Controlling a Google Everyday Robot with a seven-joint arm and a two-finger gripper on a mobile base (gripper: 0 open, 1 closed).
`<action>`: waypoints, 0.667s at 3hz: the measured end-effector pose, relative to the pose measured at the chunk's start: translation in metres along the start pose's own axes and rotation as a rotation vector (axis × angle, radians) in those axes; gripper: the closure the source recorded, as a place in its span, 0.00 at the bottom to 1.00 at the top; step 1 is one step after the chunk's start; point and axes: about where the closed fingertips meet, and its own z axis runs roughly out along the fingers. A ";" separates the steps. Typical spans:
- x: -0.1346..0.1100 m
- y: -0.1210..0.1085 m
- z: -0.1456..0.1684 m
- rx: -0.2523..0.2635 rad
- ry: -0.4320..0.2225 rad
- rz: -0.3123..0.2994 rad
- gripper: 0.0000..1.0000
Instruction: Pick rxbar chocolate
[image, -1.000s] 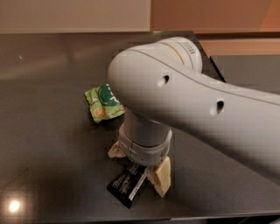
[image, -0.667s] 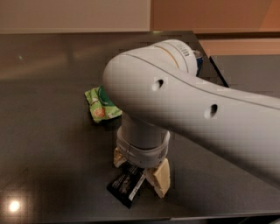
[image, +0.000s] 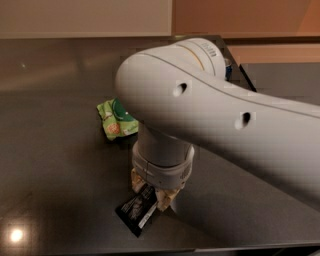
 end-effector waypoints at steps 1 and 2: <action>0.012 0.000 -0.019 0.016 -0.001 0.056 1.00; 0.033 0.003 -0.049 0.038 -0.050 0.167 1.00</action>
Offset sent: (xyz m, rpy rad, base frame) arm 0.0528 -0.0503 0.0893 0.1203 0.0948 -0.3191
